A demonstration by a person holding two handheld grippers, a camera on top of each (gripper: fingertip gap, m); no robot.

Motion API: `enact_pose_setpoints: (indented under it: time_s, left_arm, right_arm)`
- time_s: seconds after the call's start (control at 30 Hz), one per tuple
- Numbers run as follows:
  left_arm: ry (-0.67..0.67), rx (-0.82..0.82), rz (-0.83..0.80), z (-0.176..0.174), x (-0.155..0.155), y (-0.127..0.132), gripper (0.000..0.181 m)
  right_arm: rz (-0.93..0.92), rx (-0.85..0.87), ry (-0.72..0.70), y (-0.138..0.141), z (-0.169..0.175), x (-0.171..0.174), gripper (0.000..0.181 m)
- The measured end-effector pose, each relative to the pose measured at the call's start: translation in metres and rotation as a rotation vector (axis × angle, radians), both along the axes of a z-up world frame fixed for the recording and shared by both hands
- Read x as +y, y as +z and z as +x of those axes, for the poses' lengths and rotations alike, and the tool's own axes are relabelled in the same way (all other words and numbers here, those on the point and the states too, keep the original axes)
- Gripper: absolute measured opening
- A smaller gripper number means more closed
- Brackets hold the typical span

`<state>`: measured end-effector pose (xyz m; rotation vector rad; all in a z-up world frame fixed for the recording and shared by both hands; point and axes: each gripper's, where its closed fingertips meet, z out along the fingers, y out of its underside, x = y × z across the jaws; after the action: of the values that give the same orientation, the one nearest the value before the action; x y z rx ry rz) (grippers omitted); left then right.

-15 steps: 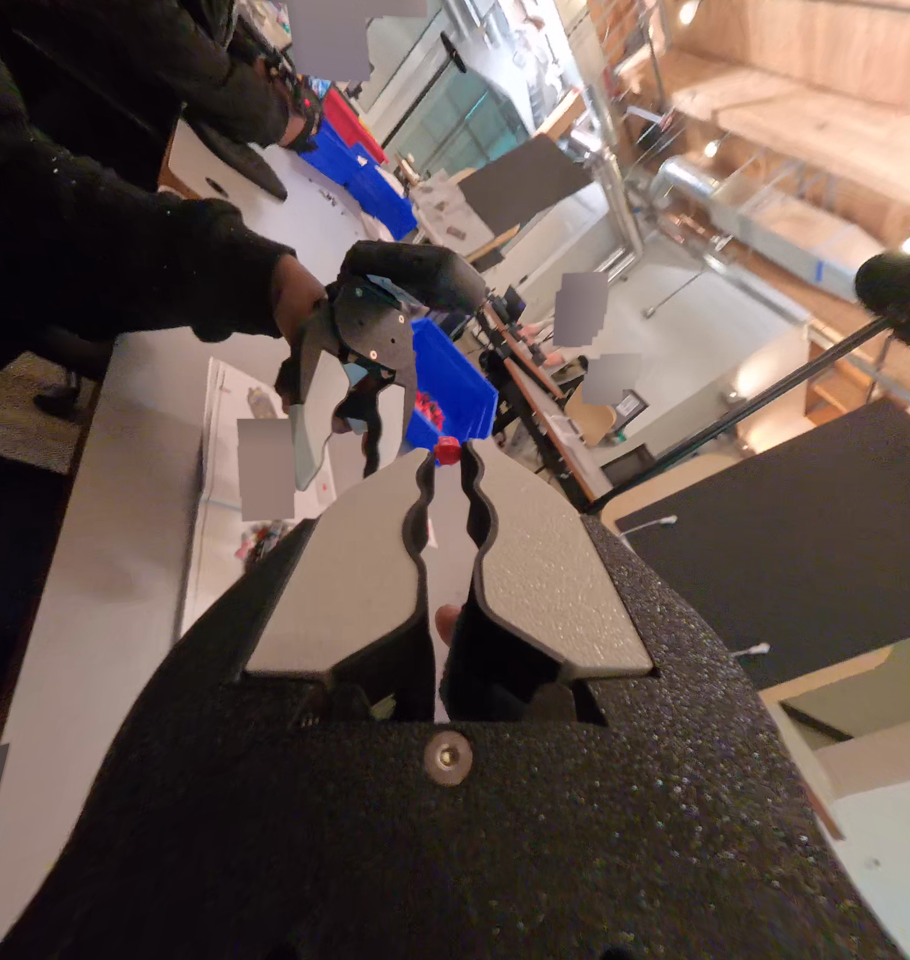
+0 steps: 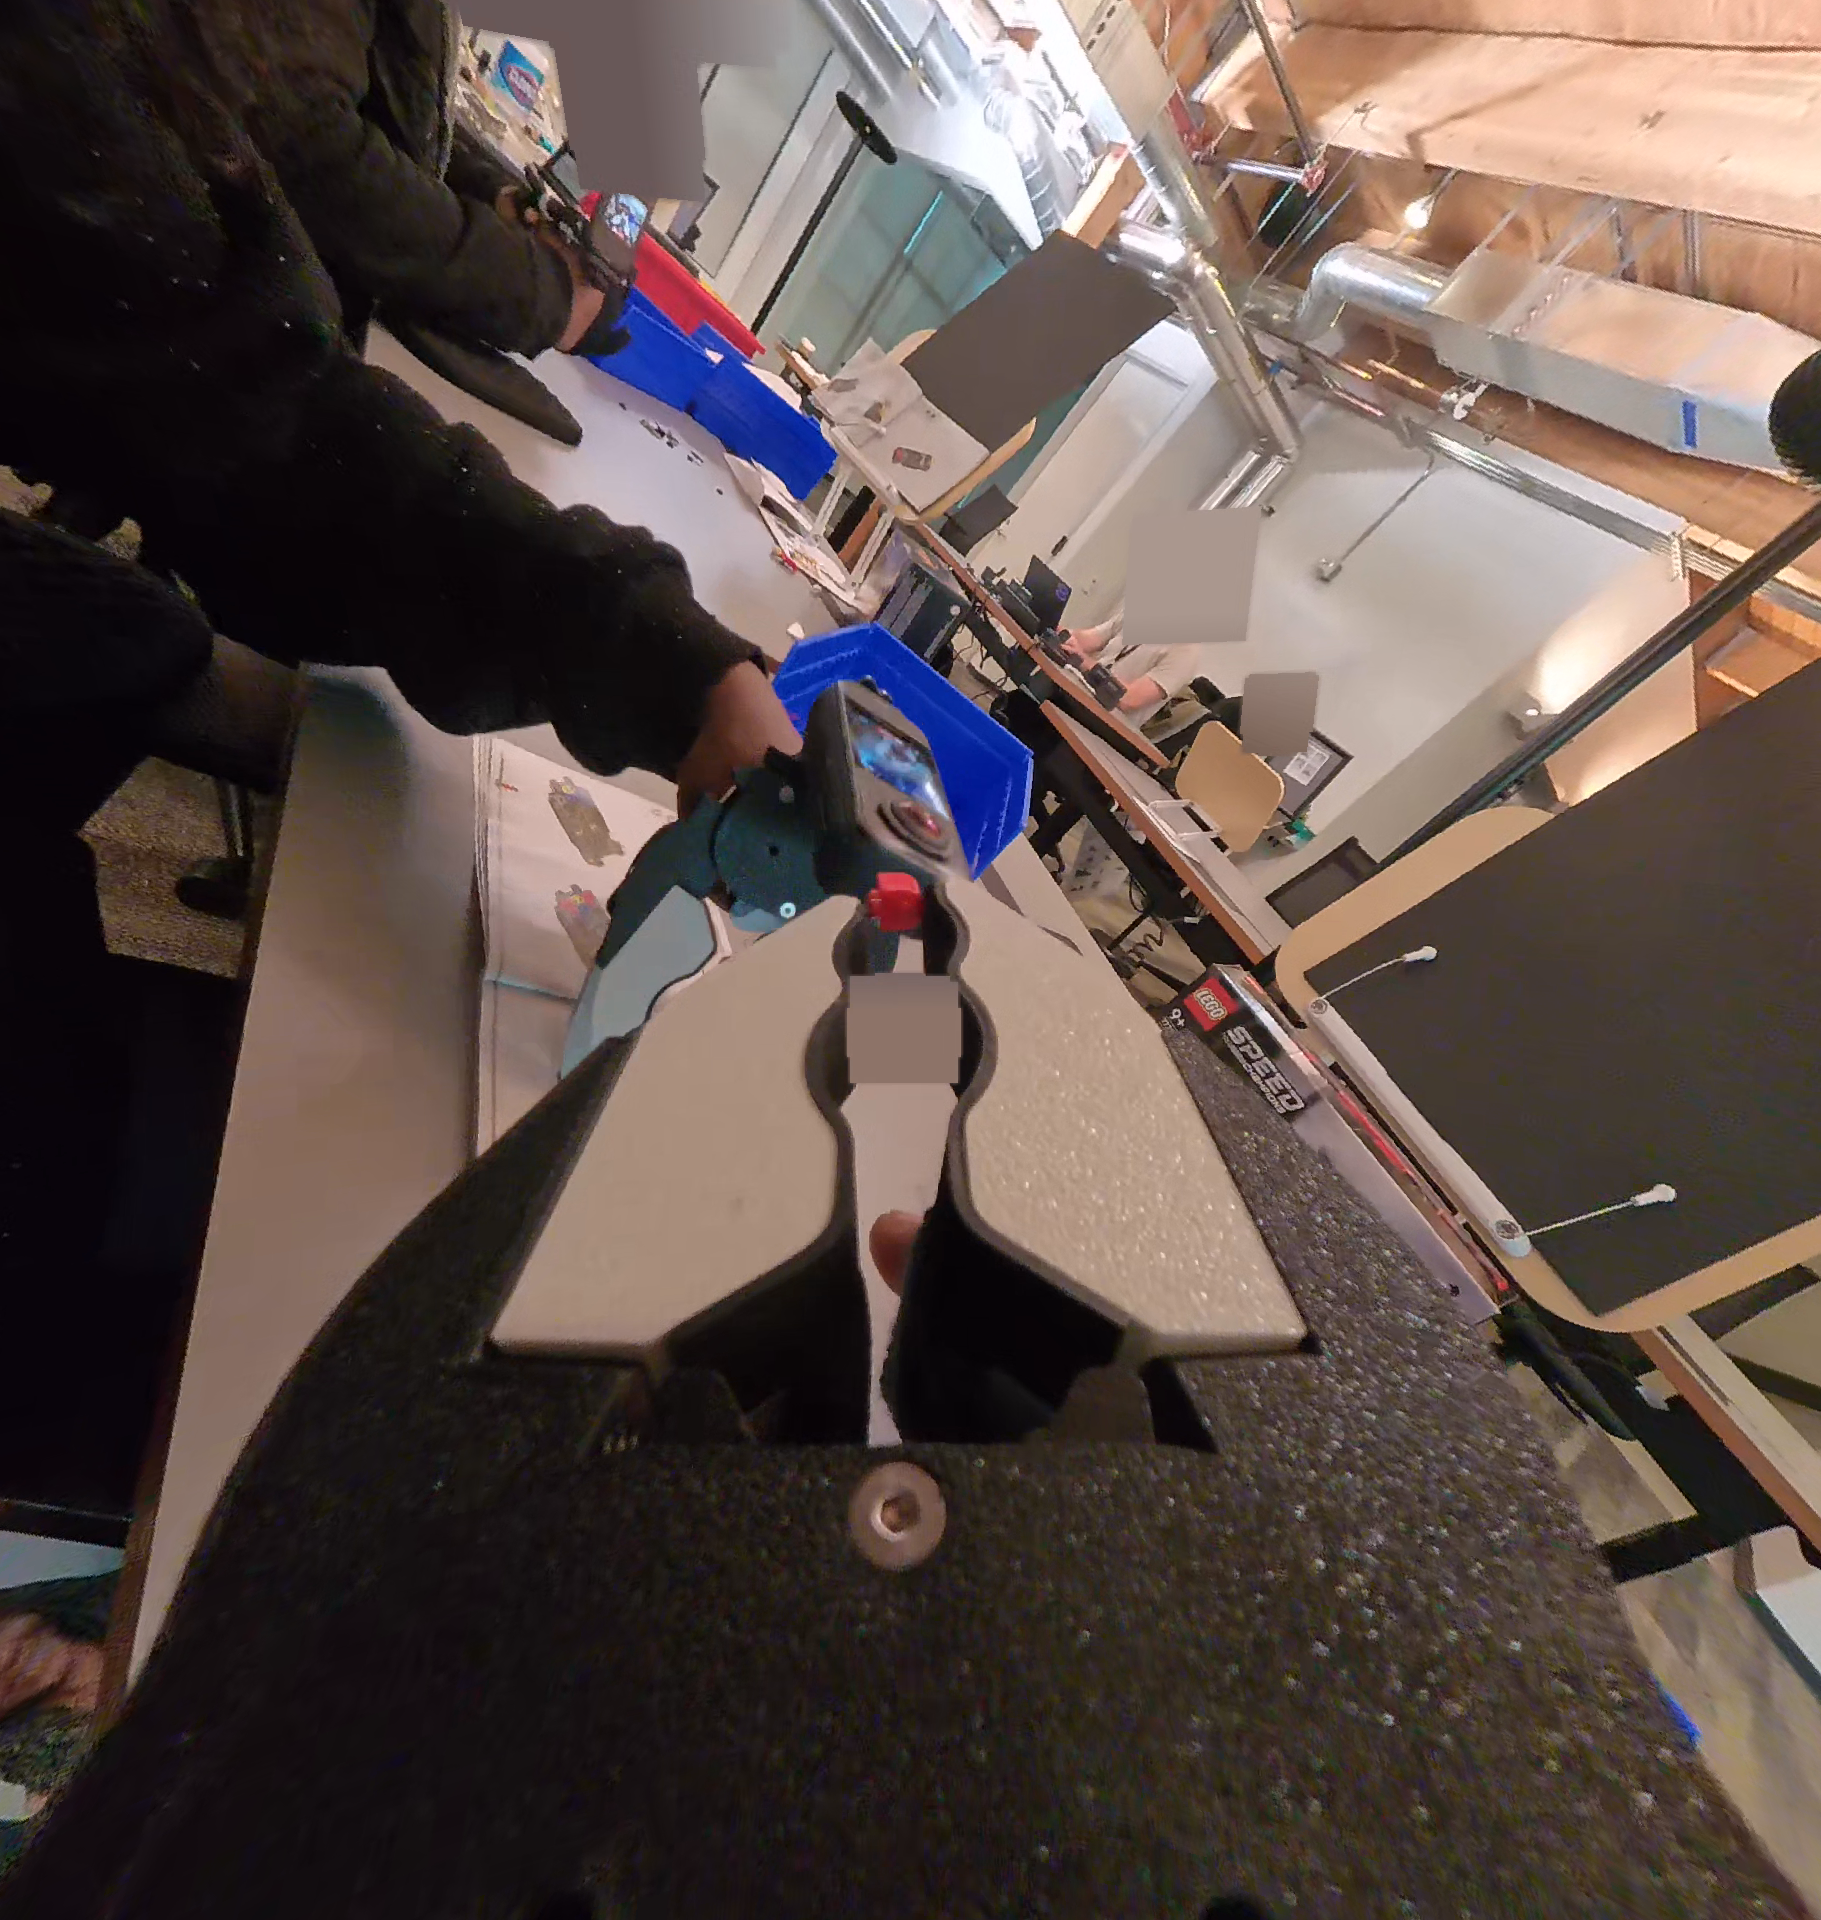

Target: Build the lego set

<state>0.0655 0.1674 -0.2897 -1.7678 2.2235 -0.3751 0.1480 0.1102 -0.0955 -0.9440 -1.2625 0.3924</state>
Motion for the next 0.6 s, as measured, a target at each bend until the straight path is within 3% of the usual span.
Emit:
enact_pose_setpoints:
  time_s: [0.2,0.3,0.47,0.6]
  left_arm:
    - [0.01,0.024,-0.076,0.002,-0.004,-0.001,0.058]
    - [0.114,-0.006,-0.217,0.006,-0.008,0.006,0.058]
    - [0.343,-0.148,-0.558,0.02,-0.016,0.03,0.057]
    - [0.431,-0.199,-0.678,0.022,-0.015,0.032,0.057]
  right_arm:
    - [0.006,-0.027,-0.001,-0.006,-0.006,-0.003,0.01]
    - [0.023,-0.094,-0.05,-0.021,-0.012,0.001,0.01]
    - [0.087,-0.355,-0.252,-0.085,-0.02,0.022,0.01]
    - [0.088,-0.543,-0.343,-0.129,-0.024,0.033,0.01]
